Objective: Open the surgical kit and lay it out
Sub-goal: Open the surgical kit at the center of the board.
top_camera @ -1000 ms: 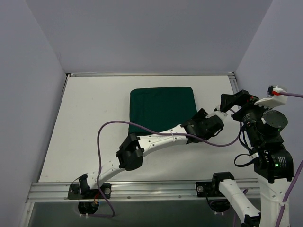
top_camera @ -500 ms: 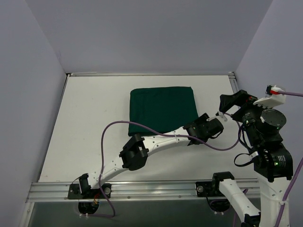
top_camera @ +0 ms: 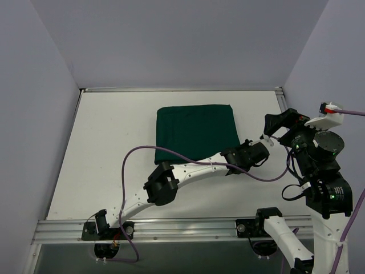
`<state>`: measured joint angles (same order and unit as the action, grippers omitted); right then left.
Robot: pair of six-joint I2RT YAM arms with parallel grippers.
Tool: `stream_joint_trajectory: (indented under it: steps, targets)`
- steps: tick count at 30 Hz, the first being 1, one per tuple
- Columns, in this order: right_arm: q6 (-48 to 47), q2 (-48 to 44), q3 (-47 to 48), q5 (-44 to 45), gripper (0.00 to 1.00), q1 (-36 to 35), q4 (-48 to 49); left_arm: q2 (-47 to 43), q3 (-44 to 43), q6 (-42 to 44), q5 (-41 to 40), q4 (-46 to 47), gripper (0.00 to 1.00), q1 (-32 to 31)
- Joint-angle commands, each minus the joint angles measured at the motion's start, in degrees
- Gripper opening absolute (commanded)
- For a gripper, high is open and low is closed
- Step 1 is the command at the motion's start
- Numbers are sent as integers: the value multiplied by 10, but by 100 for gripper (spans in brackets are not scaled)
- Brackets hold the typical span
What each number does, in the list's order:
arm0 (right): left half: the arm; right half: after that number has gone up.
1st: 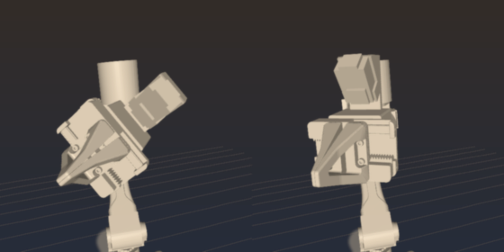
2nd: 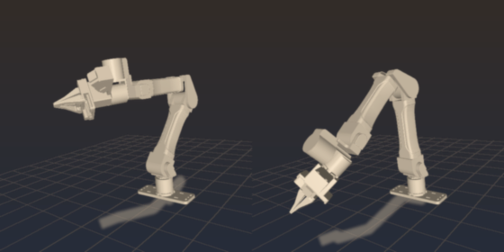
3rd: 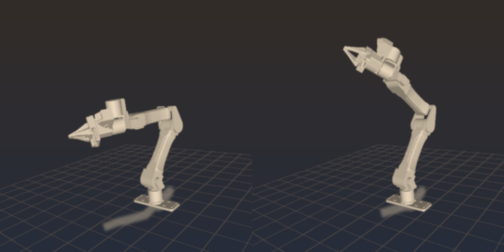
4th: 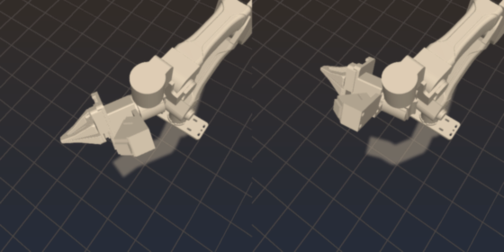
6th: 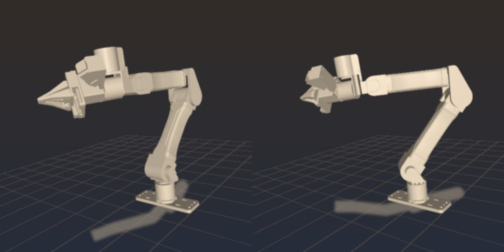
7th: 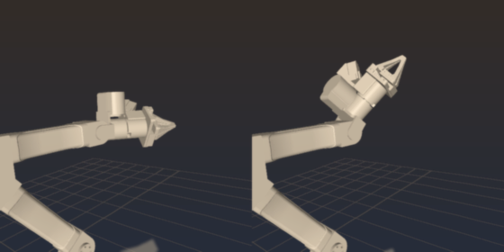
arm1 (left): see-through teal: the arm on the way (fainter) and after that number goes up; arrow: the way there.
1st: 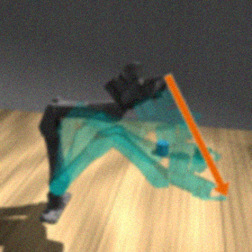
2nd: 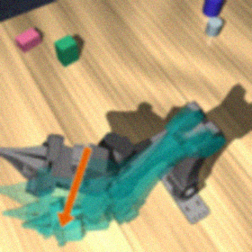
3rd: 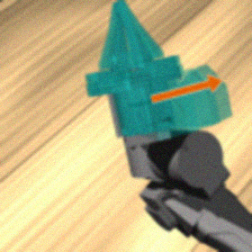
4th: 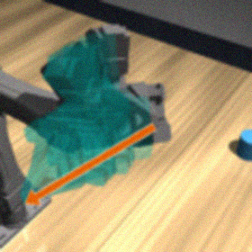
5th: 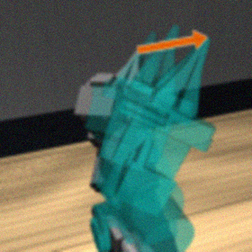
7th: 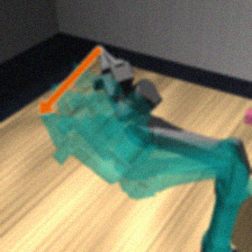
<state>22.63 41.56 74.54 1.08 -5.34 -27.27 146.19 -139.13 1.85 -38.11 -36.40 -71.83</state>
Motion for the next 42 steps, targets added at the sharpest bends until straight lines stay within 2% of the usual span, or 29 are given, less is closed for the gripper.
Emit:
stream_joint_trajectory:
  steps: [1, 13, 20, 24, 29, 31, 32, 34, 35, 38, 42]
  targets:
    - [-6, 5, 11, -5, 95, -4, 15, -38, -17, -12, -1, 19, 2, 8]
    - [-14, 8, 36, -5, 94, -3, 14, -129, 51, -77, 26, 1, 2, 79]
    - [-24, 12, 39, -5, 94, -5, 16, -206, 129, -61, 0, 18, 2, 152]
    - [-29, 11, 27, -5, 94, -5, 17, -268, 218, -35, -35, 47, 2, 236]
    - [-30, 11, 3, -28, 93, -6, 23, -383, 384, 28, -78, 126, 2, 390]
    - [-33, 13, -10, -35, 93, -7, 25, -411, 423, 39, -92, 140, 2, 438]
    - [-33, 14, -13, -44, 93, -8, 26, -433, 440, 44, -98, 149, 2, 486]
    - [-35, 22, -26, -54, 93, -10, 27, -454, 485, 44, -119, 157, 2, 534]
    - [-36, 25, -29, -63, 93, -12, 27, -472, 501, 35, -122, 168, 2, 579]
    - [-43, 40, -43, -81, 93, -14, 27, -492, 566, 30, -122, 213, 2, 654]
    - [-55, 67, -56, -115, 92, -21, 20, -477, 624, 20, -133, 235, 2, 707]
